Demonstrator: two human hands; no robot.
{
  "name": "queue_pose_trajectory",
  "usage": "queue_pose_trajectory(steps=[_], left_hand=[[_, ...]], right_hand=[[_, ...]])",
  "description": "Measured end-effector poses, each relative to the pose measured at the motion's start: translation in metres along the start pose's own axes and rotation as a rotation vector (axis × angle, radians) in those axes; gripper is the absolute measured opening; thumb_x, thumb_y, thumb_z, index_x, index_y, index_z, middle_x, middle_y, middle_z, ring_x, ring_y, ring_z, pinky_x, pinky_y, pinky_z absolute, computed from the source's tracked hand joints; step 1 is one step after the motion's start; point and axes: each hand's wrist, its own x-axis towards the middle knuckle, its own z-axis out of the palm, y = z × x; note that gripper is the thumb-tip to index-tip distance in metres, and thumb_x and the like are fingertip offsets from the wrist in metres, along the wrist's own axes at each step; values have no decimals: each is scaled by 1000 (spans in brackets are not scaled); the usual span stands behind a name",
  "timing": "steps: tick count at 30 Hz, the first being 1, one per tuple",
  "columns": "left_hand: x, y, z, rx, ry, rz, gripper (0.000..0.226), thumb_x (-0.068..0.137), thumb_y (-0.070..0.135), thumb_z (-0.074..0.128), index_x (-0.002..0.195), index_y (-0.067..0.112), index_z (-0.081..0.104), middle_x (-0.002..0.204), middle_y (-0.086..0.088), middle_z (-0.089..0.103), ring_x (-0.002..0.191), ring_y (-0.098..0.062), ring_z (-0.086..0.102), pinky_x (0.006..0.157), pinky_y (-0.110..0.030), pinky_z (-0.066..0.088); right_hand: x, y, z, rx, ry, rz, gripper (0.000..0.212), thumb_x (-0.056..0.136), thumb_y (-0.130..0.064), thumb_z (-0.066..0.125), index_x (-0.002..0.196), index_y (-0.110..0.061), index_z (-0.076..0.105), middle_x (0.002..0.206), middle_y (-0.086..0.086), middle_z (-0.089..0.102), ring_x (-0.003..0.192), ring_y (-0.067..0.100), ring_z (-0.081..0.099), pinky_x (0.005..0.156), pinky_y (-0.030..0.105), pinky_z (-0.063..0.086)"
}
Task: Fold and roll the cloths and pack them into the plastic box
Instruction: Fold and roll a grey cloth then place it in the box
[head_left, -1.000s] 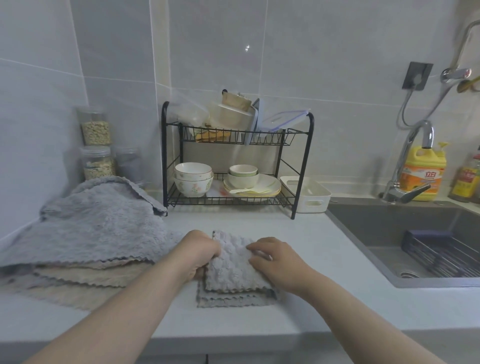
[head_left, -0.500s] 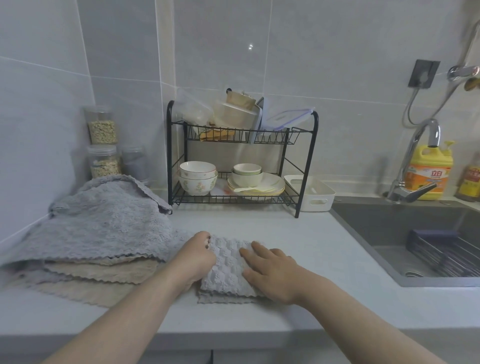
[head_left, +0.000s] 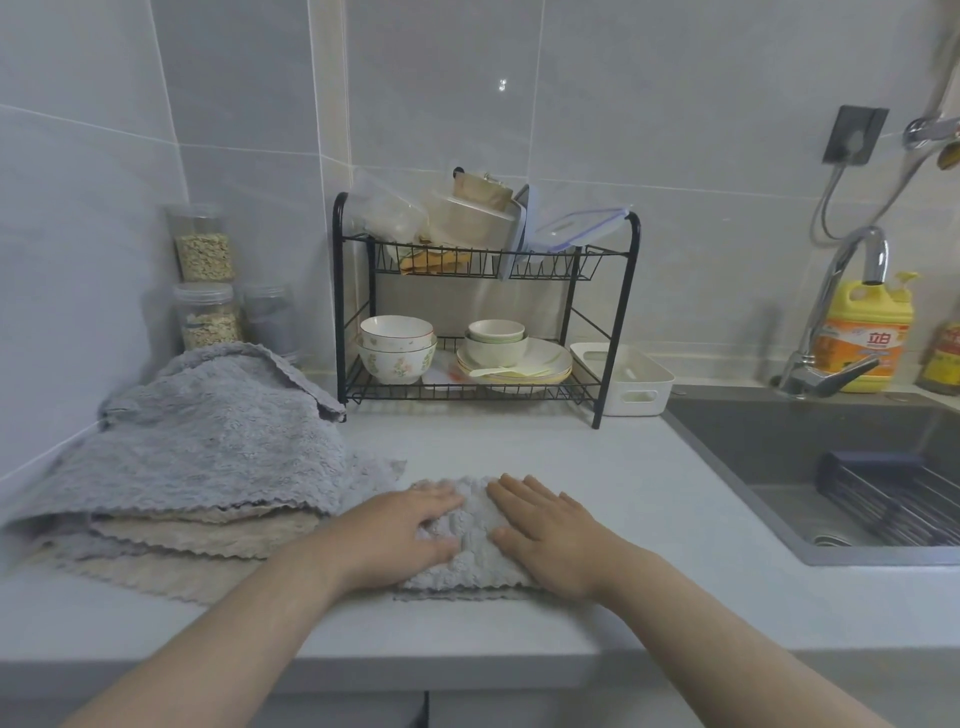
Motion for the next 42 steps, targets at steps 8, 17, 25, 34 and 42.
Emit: queue_pose_trajectory(steps=[8, 17, 25, 34, 42], left_hand=[[4, -5, 0, 63, -58, -26, 69, 89, 55, 52, 149, 36, 23, 157, 16, 14, 143, 2, 10, 114, -20, 5], [1, 50, 15, 296, 107, -126, 57, 87, 67, 37, 122, 26, 56, 131, 1, 52, 122, -23, 46, 97, -36, 37], [27, 39, -13, -96, 203, -137, 42, 90, 28, 61, 130, 19, 54, 121, 3, 53, 103, -14, 55, 93, -27, 43], [46, 20, -20, -189, -196, -246, 90, 72, 19, 80, 147, 19, 31, 142, 4, 43, 127, -19, 45, 103, -29, 39], [49, 29, -14, 11, -68, -85, 53, 68, 18, 81, 113, 22, 52, 114, 3, 58, 102, -15, 56, 86, -26, 46]], right_hand=[[-1, 1, 0, 134, 61, 54, 64, 96, -55, 36, 150, -24, 22, 158, -6, 20, 146, 17, 17, 119, 40, 13], [2, -4, -23, 111, 133, 397, 26, 87, -40, 51, 89, -14, 49, 93, 6, 58, 90, 25, 53, 73, 29, 41], [-3, 10, -38, 210, 195, 208, 53, 90, -47, 59, 135, -22, 49, 126, 3, 57, 109, 18, 55, 91, 26, 40], [-35, 19, -57, 336, -109, 445, 40, 75, -50, 75, 79, -17, 53, 81, -6, 53, 70, 8, 47, 56, 21, 34], [-17, 30, -33, 475, 99, 480, 94, 63, -38, 85, 138, -11, 35, 117, 0, 58, 103, 19, 57, 90, 31, 48]])
